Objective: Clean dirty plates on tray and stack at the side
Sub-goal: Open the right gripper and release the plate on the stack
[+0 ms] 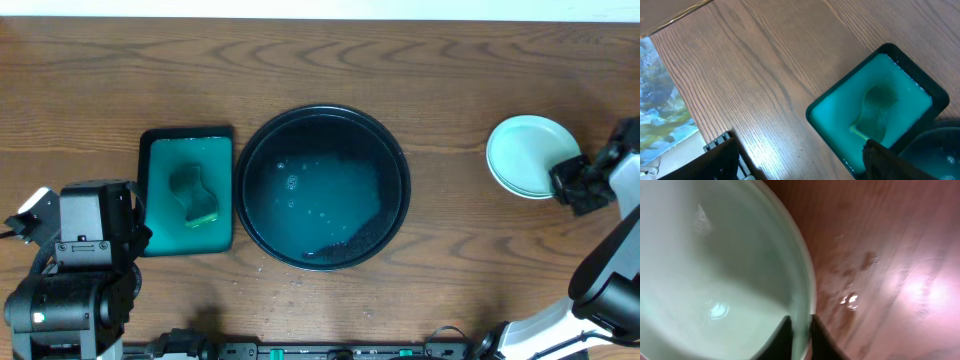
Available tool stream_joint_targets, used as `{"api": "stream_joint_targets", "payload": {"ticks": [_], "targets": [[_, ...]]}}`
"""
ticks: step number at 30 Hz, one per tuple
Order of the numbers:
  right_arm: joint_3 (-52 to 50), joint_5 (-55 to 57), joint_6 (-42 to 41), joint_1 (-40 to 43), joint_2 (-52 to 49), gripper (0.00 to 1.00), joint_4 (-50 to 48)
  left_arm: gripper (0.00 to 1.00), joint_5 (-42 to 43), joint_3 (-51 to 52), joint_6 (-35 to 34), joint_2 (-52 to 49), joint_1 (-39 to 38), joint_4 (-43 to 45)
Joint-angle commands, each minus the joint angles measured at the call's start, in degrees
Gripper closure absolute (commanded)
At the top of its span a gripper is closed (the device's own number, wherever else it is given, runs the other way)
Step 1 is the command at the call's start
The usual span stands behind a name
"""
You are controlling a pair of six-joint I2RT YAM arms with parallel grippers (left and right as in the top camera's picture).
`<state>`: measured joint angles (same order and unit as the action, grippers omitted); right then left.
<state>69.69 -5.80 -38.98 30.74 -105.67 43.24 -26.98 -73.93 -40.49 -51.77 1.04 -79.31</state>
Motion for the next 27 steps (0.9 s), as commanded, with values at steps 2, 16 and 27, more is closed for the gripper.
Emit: {"api": "stream_joint_targets", "payload": {"ticks": [2,16,27], "targets": [[0.68,-0.26,0.48,-3.28,-0.46,0.46,-0.35,0.2,-1.14,-0.02,-0.33,-0.31,0.28,-0.17],[0.74,-0.48,9.62,-6.38,12.31,0.23,2.45,0.2,-1.14,-0.02,-0.33,-0.31,0.28,-0.17],[0.74,-8.22,28.0,-17.57,38.27,0.21,4.42,0.2,-1.14,-0.02,-0.33,-0.33,0.28,-0.17]]}}
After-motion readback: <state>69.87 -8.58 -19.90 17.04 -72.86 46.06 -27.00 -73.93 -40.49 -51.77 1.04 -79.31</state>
